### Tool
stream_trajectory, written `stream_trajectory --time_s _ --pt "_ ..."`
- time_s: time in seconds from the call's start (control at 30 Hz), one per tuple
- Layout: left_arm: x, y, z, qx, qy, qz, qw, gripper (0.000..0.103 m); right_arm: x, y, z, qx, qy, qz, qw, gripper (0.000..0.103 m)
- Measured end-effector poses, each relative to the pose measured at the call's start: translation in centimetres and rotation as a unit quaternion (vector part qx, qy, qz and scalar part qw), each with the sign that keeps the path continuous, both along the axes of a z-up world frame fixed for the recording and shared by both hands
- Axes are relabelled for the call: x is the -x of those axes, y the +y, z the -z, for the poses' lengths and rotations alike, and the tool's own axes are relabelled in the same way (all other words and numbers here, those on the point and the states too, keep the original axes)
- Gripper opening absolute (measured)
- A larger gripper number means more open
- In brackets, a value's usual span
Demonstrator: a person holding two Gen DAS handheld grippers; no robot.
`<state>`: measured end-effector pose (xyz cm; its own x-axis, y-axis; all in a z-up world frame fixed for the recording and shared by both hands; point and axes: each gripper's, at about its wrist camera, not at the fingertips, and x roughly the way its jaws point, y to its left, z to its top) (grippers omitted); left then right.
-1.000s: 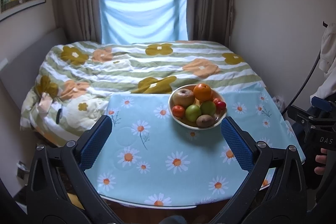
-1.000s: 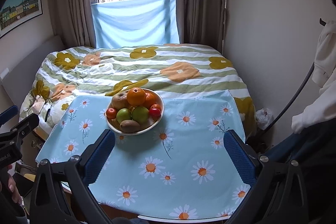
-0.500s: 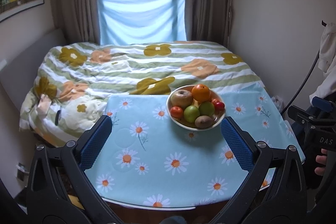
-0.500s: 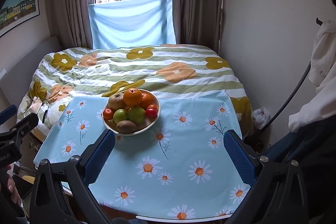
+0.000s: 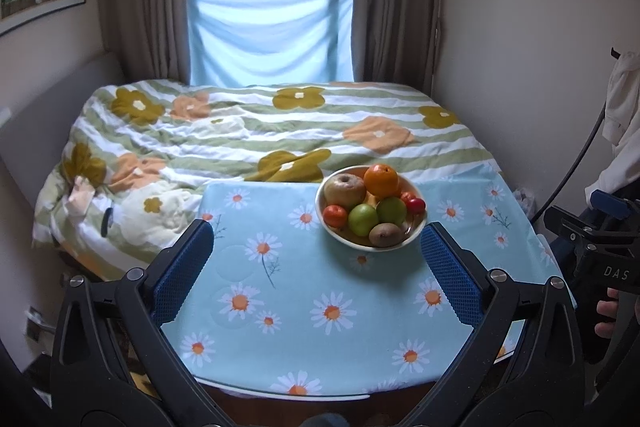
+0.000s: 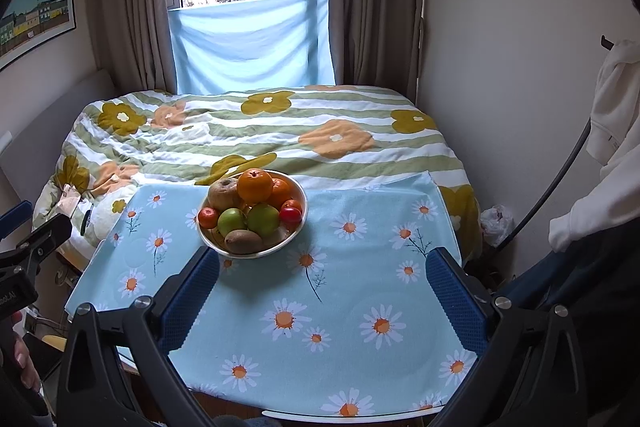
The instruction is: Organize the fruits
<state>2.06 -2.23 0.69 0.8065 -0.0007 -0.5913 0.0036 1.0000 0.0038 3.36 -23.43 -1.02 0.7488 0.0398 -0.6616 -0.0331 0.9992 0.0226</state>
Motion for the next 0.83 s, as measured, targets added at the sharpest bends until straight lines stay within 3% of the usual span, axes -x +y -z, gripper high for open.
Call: stream_trajectory --time_s 0.47,0.83 --pt "0.9 0.6 0.0 -0.019 -0.011 -0.016 0.9996 0.103 0.0 0.1 0.0 0.001 -0.001 0.001 1.0 0.103" --pt "1.1 1.1 0.1 -0.01 -0.017 -0.008 0.9998 0.103 0.0 0.2 -0.6 0.001 -0.004 0.002 1.0 0.103"
